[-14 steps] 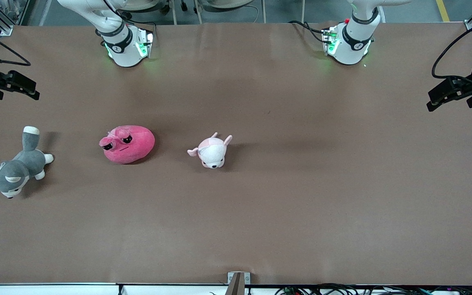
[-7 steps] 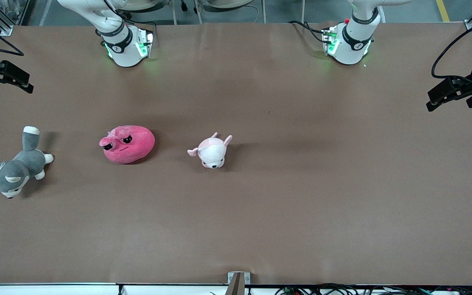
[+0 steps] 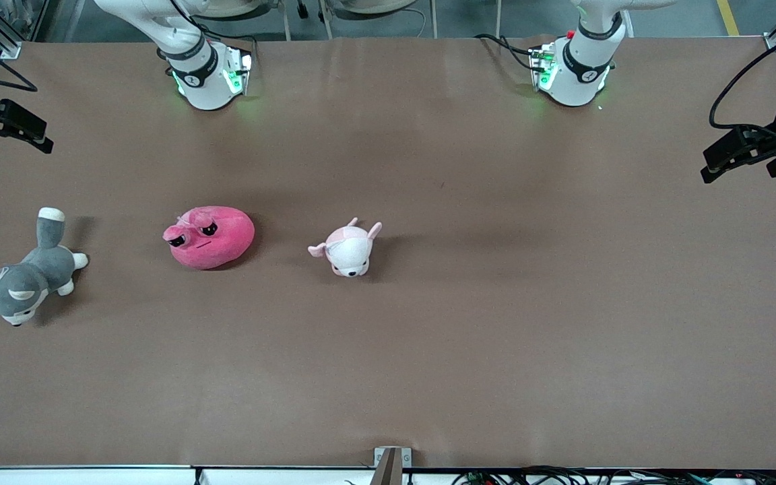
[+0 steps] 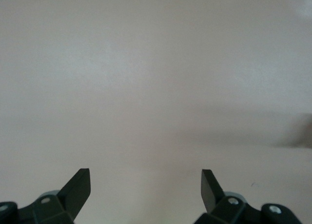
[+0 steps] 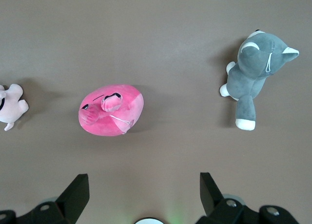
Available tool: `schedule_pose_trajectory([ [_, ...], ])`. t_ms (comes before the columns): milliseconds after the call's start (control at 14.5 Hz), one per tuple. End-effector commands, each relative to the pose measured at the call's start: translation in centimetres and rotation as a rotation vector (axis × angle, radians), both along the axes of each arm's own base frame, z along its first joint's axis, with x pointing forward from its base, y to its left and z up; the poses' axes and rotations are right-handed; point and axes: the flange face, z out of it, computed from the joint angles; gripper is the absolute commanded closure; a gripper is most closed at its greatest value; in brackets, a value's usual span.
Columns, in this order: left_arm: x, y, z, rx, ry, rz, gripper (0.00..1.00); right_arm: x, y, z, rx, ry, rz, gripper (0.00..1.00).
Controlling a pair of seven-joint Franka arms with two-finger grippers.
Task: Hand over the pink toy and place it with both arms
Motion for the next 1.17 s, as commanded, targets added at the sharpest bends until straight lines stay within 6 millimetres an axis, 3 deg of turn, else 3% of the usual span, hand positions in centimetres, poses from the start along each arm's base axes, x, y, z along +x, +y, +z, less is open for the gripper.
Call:
schedule_pose_trajectory([
  [0, -0.34, 0.03, 0.61, 0.009, -0.008, -0.002, 0.00, -1.18, -0.07, 0.46, -0.002, -0.018, 0.007, 0.00],
  [1103, -0.40, 0.00, 0.54, -0.026, -0.001, -0.100, 0.00, -1.92, 0.53, 0.79, 0.029, -0.012, 0.016, 0.00],
])
